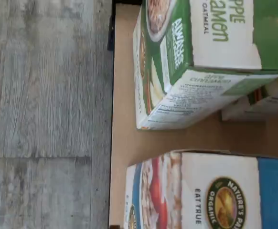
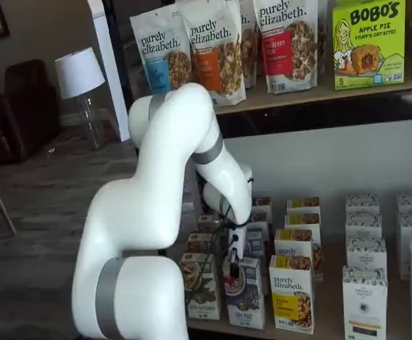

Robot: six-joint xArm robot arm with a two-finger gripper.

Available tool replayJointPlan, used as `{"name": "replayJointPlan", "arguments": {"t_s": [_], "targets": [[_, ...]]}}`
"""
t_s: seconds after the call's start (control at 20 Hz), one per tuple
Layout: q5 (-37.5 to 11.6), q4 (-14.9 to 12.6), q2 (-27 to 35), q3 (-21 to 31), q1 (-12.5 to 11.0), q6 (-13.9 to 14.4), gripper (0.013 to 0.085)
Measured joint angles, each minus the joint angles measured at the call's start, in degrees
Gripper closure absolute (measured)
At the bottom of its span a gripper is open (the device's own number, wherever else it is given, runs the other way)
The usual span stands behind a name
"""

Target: Pick up the blue and white box that is on the bottom shelf, the second box from the left

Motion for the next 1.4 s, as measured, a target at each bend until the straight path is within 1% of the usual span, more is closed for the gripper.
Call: {"name": "replayJointPlan", "arguments": {"t_s": [0.15, 0.25, 0.55, 0.7, 0.8, 1.05, 1.25, 1.35, 1.4], "targets": [[0.7, -3.1, 1.6, -1.8, 0.0, 2.8, 0.0130], [0.9, -4.6, 2.2, -2.5, 0.0, 4.1, 0.0130], [2.0, -6.9, 3.3, -3.6, 0.0, 6.2, 0.0130], [1.3, -8.3, 3.5, -3.4, 0.1, 7.4, 0.0130], [0.6, -8.5, 3.6, -3.2, 0.2, 7.6, 0.0130], [-0.8, -7.6, 3.8, -2.7, 0.4, 6.9, 0.0130], [-1.0, -7.6, 3.7, -2.5, 0.4, 6.8, 0.0130], [-0.5, -7.7, 3.7, -2.6, 0.3, 6.9, 0.0210], [-0.2, -7.8, 3.6, -2.7, 0.3, 6.9, 0.0210]]}}
